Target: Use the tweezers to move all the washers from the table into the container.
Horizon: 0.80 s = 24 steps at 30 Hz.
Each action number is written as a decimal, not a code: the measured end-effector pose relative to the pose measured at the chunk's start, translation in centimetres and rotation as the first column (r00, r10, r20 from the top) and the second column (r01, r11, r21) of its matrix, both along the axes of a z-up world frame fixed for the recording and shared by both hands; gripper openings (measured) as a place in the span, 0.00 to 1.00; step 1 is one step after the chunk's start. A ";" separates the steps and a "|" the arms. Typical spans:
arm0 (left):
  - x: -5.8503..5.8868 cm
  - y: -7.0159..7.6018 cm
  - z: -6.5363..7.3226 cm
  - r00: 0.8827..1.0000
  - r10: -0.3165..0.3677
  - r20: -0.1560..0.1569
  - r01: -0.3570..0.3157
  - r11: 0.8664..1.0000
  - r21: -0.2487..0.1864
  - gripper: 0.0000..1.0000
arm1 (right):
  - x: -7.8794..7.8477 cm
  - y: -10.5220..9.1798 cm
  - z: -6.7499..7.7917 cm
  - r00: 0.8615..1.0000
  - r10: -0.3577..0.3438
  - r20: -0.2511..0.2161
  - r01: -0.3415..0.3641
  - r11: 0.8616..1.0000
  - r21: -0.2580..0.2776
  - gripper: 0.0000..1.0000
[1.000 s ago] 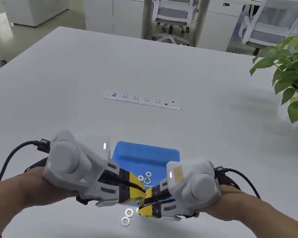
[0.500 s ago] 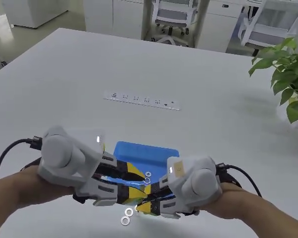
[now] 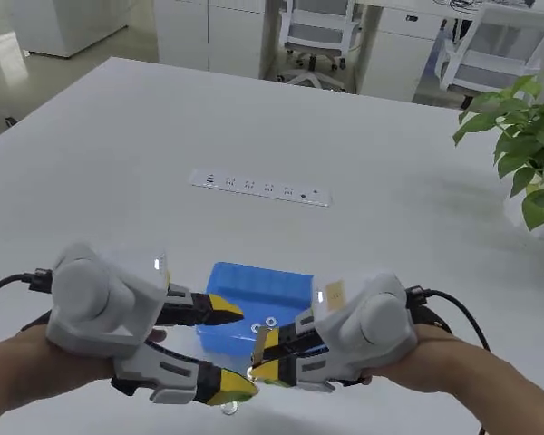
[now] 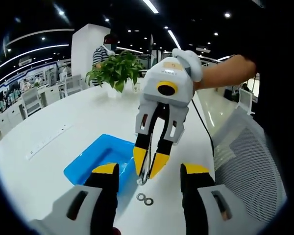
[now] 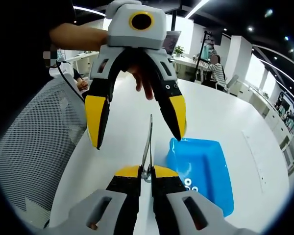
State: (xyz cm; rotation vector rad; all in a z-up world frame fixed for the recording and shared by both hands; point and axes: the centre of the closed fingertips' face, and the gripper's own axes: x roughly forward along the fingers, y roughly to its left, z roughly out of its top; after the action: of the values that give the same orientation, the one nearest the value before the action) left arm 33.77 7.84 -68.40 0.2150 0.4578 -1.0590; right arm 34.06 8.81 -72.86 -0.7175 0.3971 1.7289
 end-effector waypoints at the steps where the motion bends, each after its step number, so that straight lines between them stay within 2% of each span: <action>1: -0.1 0.1 0.0 1.000 0.004 0.003 -0.004 1.000 0.000 0.58 | 0.0 -0.1 0.2 1.000 0.002 0.002 -0.002 1.000 0.001 0.08; 7: -0.3 0.3 -0.1 1.000 0.031 -0.003 -0.031 1.000 -0.003 0.68 | 0.3 -0.3 1.3 1.000 0.005 0.008 -0.005 1.000 0.004 0.08; 10: -0.5 0.2 0.0 0.999 0.041 -0.012 -0.041 0.999 -0.009 0.73 | 0.8 -0.5 2.3 1.000 0.004 0.015 -0.004 1.000 0.007 0.08; 14: -0.6 0.6 0.1 0.998 0.057 -0.009 -0.058 0.998 -0.014 0.78 | 1.5 -0.7 3.4 1.000 -0.001 0.025 0.001 1.000 0.016 0.08; 24: -0.7 1.1 0.4 0.996 0.088 0.001 -0.088 0.996 -0.024 0.89 | 3.0 -1.0 4.4 0.999 -0.037 0.031 0.036 0.999 0.035 0.08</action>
State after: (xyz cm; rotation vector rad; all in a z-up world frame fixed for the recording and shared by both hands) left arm 33.05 8.93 -67.99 0.1730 0.4490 -0.9778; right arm 37.08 7.78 -68.46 -0.7076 0.3553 1.6843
